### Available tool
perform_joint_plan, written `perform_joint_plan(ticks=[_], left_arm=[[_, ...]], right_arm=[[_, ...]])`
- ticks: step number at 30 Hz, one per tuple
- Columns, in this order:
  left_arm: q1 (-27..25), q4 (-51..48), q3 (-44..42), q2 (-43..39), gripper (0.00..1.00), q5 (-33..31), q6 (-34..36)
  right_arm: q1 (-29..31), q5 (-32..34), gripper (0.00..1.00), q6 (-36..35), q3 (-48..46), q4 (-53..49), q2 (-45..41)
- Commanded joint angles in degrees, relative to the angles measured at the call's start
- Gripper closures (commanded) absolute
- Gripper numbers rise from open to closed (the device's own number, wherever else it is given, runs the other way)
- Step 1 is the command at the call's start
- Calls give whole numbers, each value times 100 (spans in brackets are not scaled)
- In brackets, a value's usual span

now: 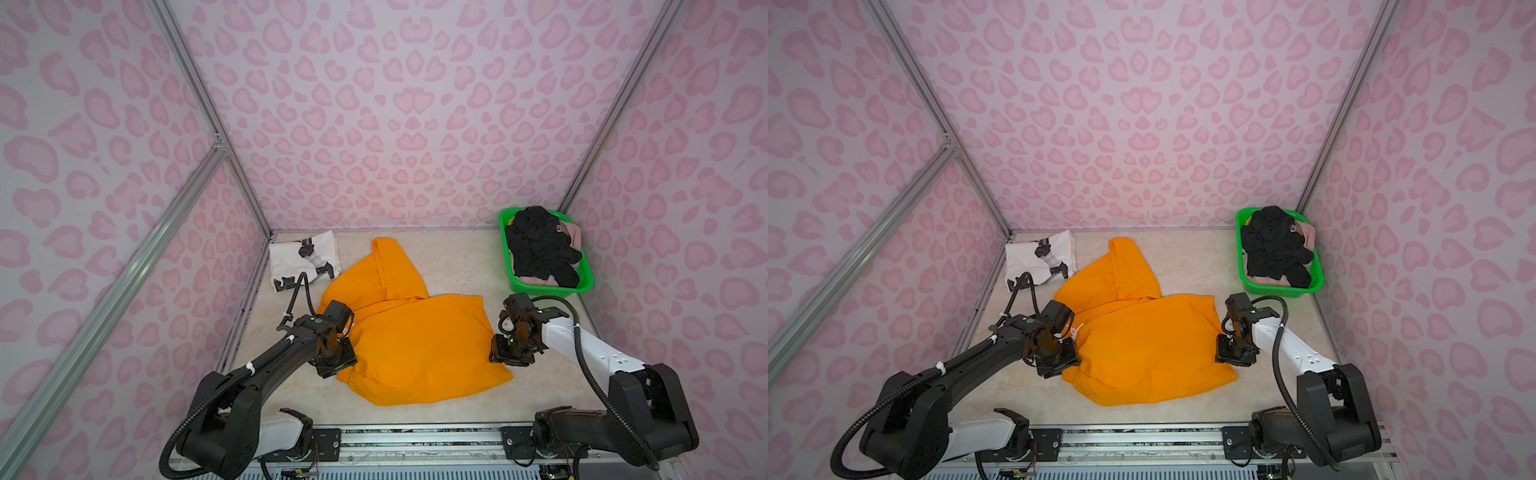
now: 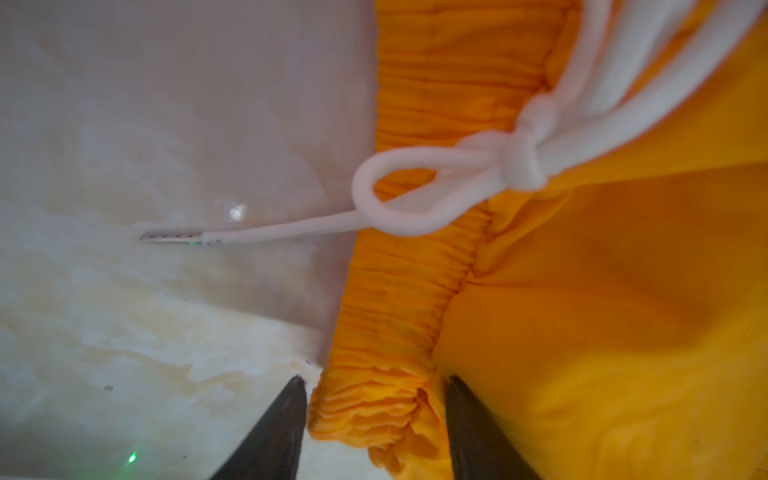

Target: Fold and stack the mixed laundry pile

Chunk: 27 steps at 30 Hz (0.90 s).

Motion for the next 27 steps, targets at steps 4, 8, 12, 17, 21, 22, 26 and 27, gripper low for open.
perform_joint_plan(ticks=[4, 8, 12, 17, 21, 22, 26, 27], left_arm=[[6, 388, -124, 148, 58, 323, 90], [6, 329, -118, 166, 77, 298, 55], [6, 41, 141, 153, 86, 177, 137], [62, -533, 566, 37, 93, -6, 306], [168, -1016, 928, -98, 94, -28, 446], [201, -1130, 1033, -143, 94, -20, 488], [333, -1499, 1314, -286, 95, 49, 661], [355, -1581, 1366, -304, 95, 74, 713]], right_arm=[[-28, -523, 60, 246, -276, 337, 48], [-28, -599, 80, 289, -231, 261, -119], [-37, -499, 94, 239, 81, -99, -448], [-33, -171, 100, 228, 478, -645, -930], [-26, -83, 100, 300, 570, -870, -1358], [-26, -63, 100, 327, 565, -878, -1471], [-28, -70, 100, 419, 427, -854, -1726], [-28, -79, 100, 442, 364, -845, -1736]])
